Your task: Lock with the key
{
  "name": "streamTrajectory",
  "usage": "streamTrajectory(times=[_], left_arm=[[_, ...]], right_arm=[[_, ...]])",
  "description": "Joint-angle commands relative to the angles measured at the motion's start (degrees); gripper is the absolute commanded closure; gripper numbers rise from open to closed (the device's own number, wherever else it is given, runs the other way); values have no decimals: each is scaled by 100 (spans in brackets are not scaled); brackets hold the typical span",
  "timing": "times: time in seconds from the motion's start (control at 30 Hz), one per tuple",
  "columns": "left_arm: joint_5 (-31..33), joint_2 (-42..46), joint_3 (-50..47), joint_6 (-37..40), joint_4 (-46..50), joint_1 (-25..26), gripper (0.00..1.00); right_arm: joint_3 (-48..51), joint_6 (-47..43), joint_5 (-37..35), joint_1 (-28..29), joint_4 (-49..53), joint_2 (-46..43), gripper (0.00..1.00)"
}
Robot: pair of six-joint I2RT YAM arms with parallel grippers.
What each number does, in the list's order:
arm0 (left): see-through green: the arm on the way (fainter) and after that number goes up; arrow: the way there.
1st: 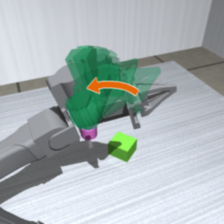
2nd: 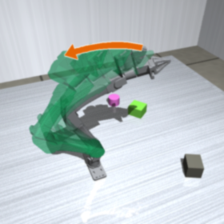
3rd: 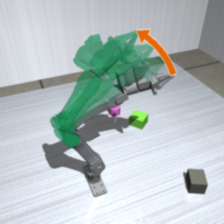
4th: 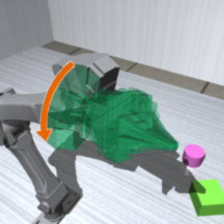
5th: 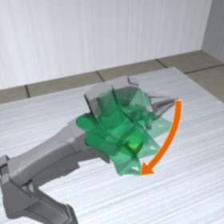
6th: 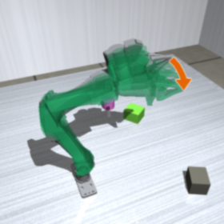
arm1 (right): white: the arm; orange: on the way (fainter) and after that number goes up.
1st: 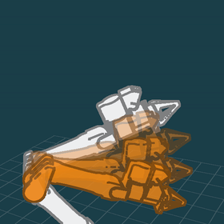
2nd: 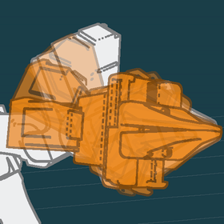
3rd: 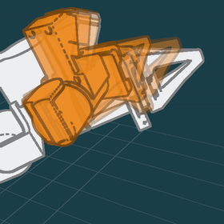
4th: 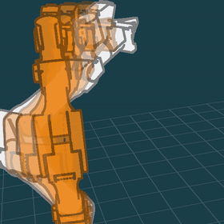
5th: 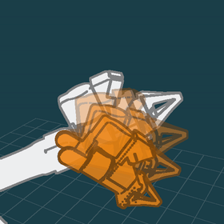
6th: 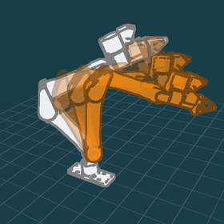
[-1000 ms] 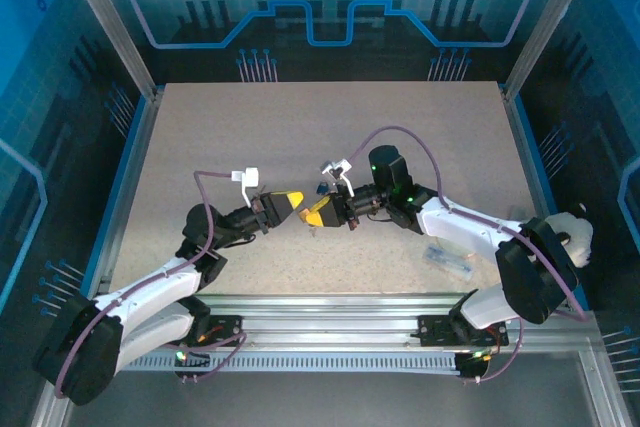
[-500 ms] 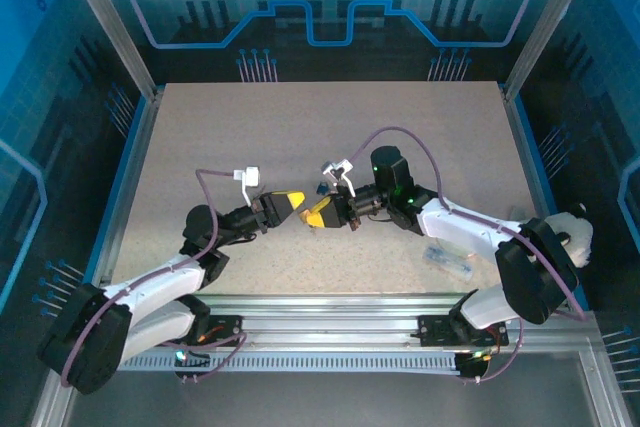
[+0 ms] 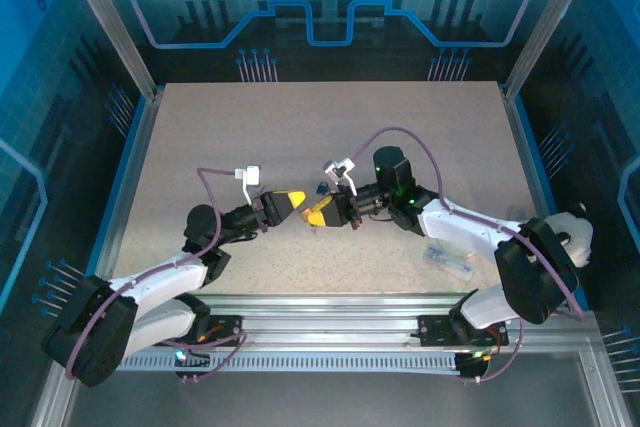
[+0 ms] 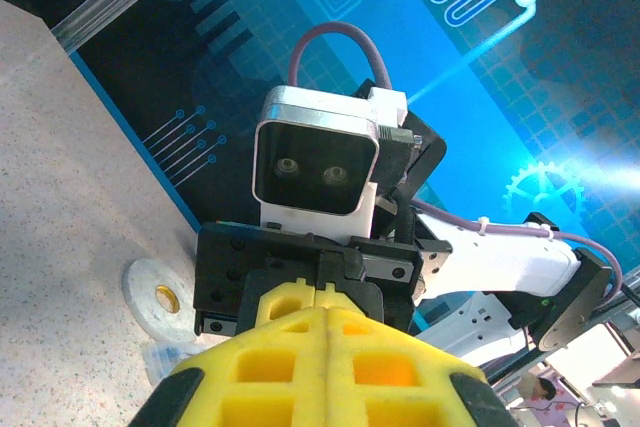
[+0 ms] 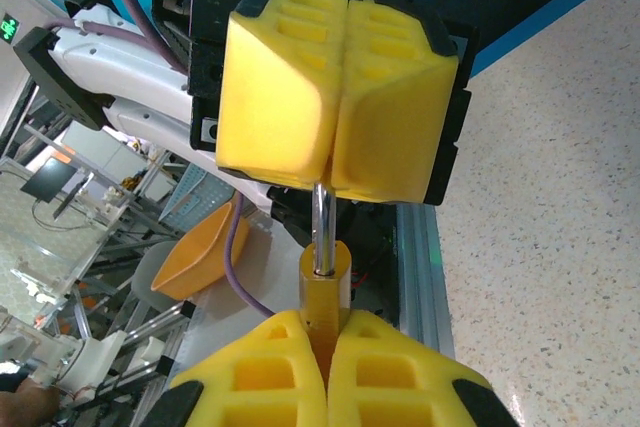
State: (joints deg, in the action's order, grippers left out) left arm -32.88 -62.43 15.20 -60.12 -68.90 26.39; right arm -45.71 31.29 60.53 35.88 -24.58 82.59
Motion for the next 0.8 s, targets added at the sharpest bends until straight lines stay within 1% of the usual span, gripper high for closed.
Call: streamTrajectory(times=[0.0,0.77], left_arm=[[-183,-21,-26,-72,-422,-2,100],[-210,91,-48,-58,-212,-3,100]], right_arm=[[115,171,-10,-124,-254,-52,100],[187,431,-85,-263,-488,-67,100]])
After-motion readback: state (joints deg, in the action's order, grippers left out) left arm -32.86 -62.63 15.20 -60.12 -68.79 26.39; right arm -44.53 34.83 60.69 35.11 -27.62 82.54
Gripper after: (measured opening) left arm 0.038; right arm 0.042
